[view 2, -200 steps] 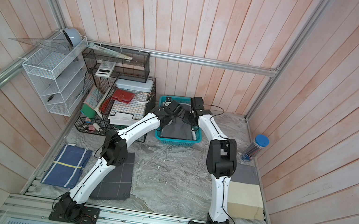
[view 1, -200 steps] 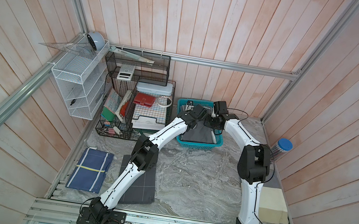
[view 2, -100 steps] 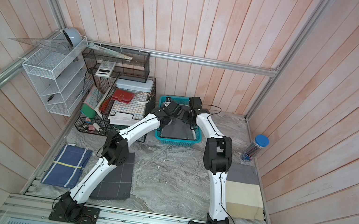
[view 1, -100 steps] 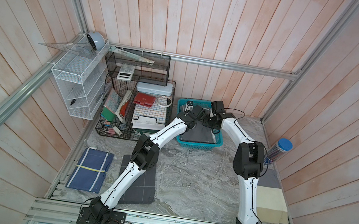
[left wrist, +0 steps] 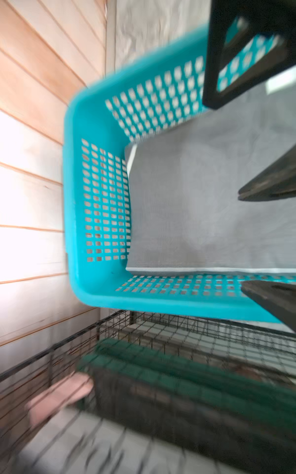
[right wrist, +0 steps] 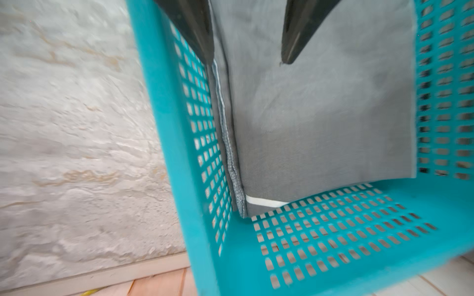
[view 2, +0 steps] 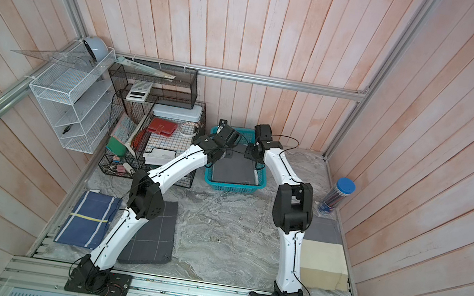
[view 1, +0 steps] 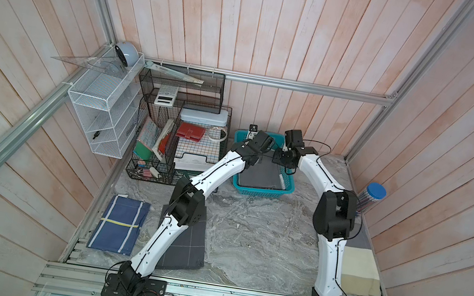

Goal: Put the folded pillowcase in the basket
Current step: Place the pillowcase in the basket.

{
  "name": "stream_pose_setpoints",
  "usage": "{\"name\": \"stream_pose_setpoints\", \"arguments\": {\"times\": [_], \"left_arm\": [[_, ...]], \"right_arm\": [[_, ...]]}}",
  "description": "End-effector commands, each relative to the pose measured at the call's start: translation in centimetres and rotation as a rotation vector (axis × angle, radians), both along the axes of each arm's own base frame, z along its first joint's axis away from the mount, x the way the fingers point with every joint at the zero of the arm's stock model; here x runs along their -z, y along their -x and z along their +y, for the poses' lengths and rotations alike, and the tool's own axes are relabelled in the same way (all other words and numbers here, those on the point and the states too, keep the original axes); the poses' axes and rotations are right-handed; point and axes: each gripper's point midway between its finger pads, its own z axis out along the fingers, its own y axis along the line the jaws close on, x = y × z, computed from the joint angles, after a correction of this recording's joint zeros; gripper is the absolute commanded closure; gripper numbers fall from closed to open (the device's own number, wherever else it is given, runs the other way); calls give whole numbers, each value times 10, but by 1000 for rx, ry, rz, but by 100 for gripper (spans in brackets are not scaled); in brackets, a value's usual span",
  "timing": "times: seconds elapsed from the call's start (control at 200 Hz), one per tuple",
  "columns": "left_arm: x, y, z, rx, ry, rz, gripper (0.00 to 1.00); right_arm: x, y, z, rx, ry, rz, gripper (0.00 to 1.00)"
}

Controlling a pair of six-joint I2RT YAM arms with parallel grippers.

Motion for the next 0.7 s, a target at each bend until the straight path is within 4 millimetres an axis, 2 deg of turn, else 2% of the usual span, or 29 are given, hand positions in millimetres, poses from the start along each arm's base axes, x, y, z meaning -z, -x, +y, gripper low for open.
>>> {"name": "stream_pose_setpoints", "arguments": {"times": [0.0,0.13,0.14,0.19,0.235,0.26,0.34,0.445,0.45,0.525,0.59,0.695], "left_arm": [[-70,22,1,20,78,-99,44],[-91,60,18,21,116,-135,37],[-91,63,19,22,121,-138,36],[-98,81,28,28,164,-160,31],[-85,99,36,34,188,-150,27],[-91,110,42,43,218,-167,26],[-64,146,68,29,234,-143,22],[-24,195,108,-13,243,-87,20],[-22,198,110,-16,244,-84,20],[10,231,139,-64,265,-31,19],[31,257,160,-107,305,5,18],[59,288,174,-141,399,33,15]], "right_arm": [[-46,28,0,-3,-35,-44,51],[-68,74,-12,9,-70,-85,49],[-75,79,-13,11,-76,-99,48],[-73,98,-21,22,-75,-102,48],[-74,114,-27,36,-82,-107,47],[-72,127,-32,46,-89,-103,47],[-64,164,-40,54,-96,-86,47],[-41,211,-56,62,-68,-40,47],[-37,218,-59,66,-59,-33,47],[-21,244,-76,94,-25,-19,46],[-4,261,-89,131,-10,-13,40],[23,281,-103,183,-46,54,37]]}}
